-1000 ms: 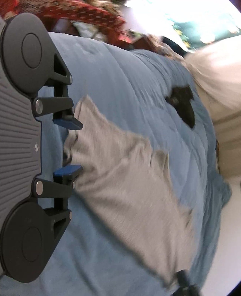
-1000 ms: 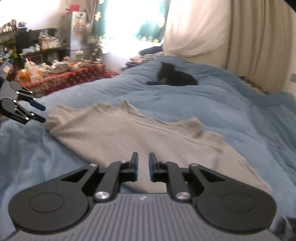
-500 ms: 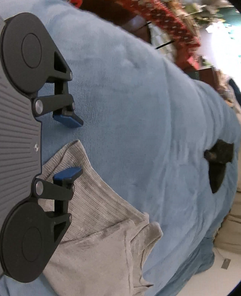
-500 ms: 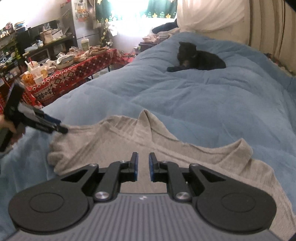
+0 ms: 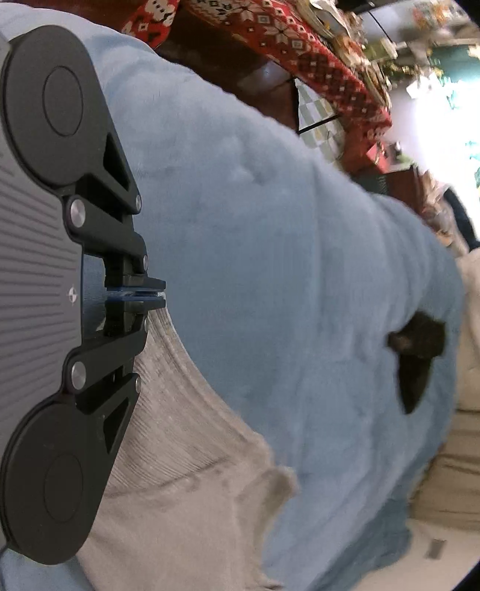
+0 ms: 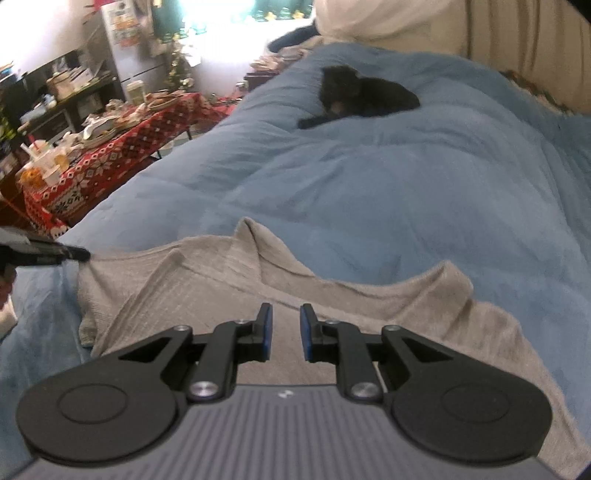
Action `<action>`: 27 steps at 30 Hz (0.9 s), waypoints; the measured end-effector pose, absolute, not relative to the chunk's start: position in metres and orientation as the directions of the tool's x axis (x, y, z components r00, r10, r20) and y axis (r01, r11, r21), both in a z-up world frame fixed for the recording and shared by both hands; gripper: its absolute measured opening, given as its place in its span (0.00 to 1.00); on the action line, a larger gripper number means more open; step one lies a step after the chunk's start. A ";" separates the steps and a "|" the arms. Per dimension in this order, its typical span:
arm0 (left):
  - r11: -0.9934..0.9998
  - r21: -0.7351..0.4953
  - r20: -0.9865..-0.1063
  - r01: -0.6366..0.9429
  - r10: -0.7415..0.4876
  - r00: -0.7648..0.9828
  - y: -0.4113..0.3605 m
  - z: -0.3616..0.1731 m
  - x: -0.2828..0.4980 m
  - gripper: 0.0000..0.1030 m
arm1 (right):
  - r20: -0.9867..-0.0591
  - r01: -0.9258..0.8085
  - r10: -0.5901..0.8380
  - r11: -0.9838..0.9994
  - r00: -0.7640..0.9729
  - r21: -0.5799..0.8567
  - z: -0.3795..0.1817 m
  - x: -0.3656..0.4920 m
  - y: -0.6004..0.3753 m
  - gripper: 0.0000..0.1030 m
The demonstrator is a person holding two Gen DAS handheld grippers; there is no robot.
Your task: Fold clothes
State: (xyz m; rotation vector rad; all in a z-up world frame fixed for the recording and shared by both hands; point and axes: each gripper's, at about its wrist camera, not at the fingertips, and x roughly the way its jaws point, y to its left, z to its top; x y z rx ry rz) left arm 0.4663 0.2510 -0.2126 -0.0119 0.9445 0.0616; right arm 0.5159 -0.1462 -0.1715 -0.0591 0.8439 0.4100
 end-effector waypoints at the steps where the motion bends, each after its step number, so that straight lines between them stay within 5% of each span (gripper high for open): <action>1: 0.998 0.026 -0.816 -0.054 0.052 0.575 0.249 -0.217 0.469 0.02 | -0.737 -0.366 0.323 0.924 0.594 0.110 -0.174 0.514 -0.150 0.18; 9: 0.996 0.075 -0.831 -0.045 0.088 0.550 0.243 -0.208 0.477 0.12 | -0.754 -0.250 0.255 0.960 0.605 0.124 -0.183 0.493 -0.191 0.23; 18: 0.963 0.266 -0.799 0.035 0.200 0.567 0.221 -0.173 0.471 0.26 | -0.758 -0.049 0.065 0.998 0.649 0.045 -0.180 0.503 -0.252 0.26; 24: 0.990 -0.118 -0.755 0.078 -0.141 0.641 0.197 -0.154 0.489 0.25 | -0.769 0.048 0.004 0.998 0.639 0.044 -0.195 0.516 -0.279 0.29; 27: 0.982 -0.145 -0.764 0.124 -0.191 0.616 0.174 -0.168 0.507 0.25 | -0.775 0.089 -0.024 0.995 0.632 0.042 -0.202 0.521 -0.284 0.29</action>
